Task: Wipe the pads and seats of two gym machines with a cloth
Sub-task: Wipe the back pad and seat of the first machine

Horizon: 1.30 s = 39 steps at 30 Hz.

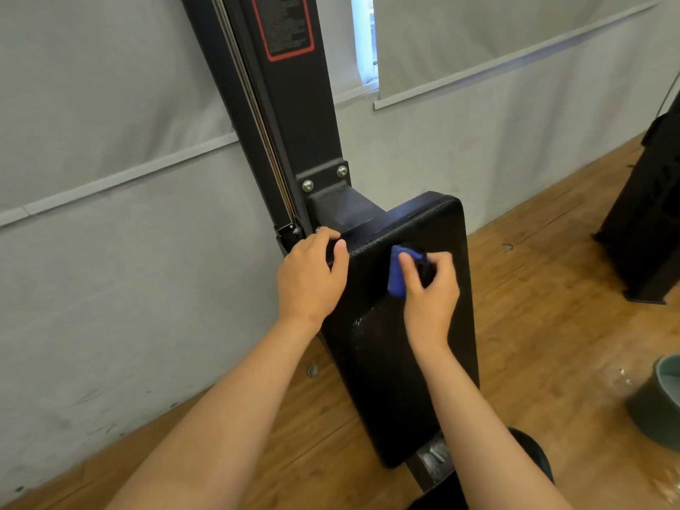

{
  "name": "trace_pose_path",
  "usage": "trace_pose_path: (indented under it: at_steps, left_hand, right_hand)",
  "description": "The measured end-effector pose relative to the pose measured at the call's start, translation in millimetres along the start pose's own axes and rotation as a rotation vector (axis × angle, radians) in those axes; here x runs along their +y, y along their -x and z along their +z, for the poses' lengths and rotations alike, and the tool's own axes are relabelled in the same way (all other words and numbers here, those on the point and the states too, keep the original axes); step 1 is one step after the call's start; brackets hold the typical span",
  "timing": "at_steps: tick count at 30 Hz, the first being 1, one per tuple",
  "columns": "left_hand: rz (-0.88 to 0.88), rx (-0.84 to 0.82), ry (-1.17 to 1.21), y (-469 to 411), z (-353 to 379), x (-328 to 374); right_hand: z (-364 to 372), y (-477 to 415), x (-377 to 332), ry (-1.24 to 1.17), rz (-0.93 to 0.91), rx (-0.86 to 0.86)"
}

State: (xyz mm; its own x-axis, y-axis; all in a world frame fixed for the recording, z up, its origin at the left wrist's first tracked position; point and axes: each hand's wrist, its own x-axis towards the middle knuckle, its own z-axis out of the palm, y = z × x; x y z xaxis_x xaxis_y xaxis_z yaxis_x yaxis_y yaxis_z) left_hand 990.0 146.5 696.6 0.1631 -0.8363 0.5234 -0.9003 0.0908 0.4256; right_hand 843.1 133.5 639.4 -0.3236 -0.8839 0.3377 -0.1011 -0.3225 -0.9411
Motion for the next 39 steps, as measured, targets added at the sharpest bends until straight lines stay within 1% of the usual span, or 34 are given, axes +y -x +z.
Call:
trace_pose_path:
  at_steps: [3, 5, 7, 11, 13, 15, 20, 23, 26, 33, 39]
  left_hand:
    - [0.003, 0.012, -0.008, 1, 0, 1]
    - [0.003, 0.015, -0.022, 1, -1, 2]
    - [0.005, 0.018, -0.036, 2, -1, 3]
    - [0.005, 0.013, -0.041, 3, -3, 5]
    - [0.007, 0.014, -0.05, 4, -3, 6]
    - [0.0, 0.019, -0.063, 5, -4, 8]
    - [-0.023, 0.018, -0.088, 6, -1, 10]
    - [-0.034, 0.034, -0.111, 6, 0, 13]
    - [-0.031, 0.035, -0.134, 6, -1, 9]
    - [-0.084, 0.061, -0.19, 7, 1, 13]
    - [-0.118, 0.068, -0.215, 7, 2, 18]
  right_hand:
    - [-6, -18, -2, -0.014, 0.024, 0.051]
    - [-3, -14, -3, -0.025, 0.034, 0.048]
    - [1, 1, -1, -0.029, 0.038, -0.006]
    - [4, 36, 12, 0.029, -0.013, -0.203]
    - [0, 38, 18, 0.053, -0.023, -0.24]
    - [-6, 27, 21, 0.067, -0.044, -0.23]
    - [-28, -27, 28, 0.096, -0.058, -0.117]
    - [-45, -70, 33, 0.111, -0.017, -0.031]
    - [-52, -84, 38, 0.106, 0.023, 0.018]
    - [-59, -43, 63, 0.093, 0.075, -0.154]
    - [-67, -66, 66, 0.074, 0.127, -0.137]
